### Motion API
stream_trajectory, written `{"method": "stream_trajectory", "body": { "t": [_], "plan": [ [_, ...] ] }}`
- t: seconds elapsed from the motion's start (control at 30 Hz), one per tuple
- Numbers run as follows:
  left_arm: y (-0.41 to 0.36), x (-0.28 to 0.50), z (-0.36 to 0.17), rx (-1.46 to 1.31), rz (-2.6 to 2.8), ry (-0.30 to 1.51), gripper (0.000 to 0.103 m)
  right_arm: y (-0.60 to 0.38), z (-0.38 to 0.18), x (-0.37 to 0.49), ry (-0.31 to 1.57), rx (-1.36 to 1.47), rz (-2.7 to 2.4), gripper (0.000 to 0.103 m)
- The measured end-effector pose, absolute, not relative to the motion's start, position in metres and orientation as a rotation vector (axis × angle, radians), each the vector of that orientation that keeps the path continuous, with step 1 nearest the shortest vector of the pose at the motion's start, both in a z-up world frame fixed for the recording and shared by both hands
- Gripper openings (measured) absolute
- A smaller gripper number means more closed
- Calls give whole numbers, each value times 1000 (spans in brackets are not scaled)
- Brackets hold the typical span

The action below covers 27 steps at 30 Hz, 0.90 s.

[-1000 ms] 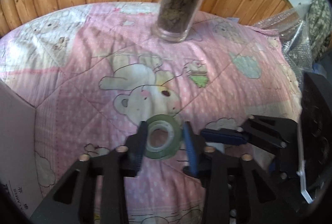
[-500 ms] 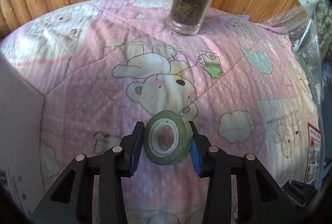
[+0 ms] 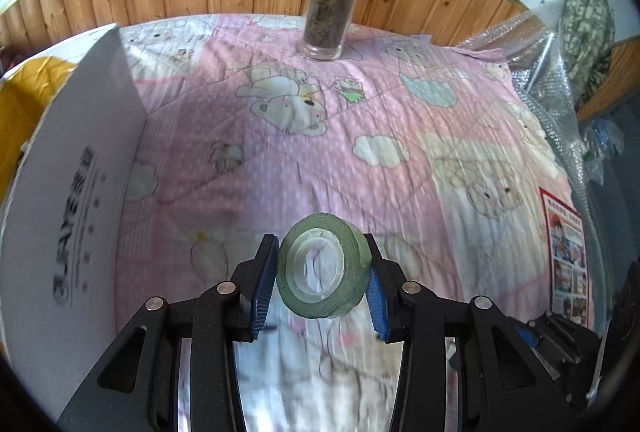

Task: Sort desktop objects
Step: 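Carry the green tape roll and white charger with both tools over the cardboard box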

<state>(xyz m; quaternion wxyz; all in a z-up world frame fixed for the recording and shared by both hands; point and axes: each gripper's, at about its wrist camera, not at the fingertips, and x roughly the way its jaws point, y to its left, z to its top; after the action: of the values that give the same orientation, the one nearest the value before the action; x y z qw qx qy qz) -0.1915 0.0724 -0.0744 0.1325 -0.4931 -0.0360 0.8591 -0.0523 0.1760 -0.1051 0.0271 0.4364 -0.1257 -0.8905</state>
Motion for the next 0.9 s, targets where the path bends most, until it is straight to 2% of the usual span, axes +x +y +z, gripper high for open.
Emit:
{"method": "stream_trajectory", "body": {
  "t": [0.37,0.9],
  "plan": [
    [30,-103,-60,-1377,2506,-243,42,120,-79,-3,-278,1327,-2831,45],
    [-29,-32,-37,-1286,2537,-356,42,35,-43,29,11,1246,-2910,45]
  ]
}}
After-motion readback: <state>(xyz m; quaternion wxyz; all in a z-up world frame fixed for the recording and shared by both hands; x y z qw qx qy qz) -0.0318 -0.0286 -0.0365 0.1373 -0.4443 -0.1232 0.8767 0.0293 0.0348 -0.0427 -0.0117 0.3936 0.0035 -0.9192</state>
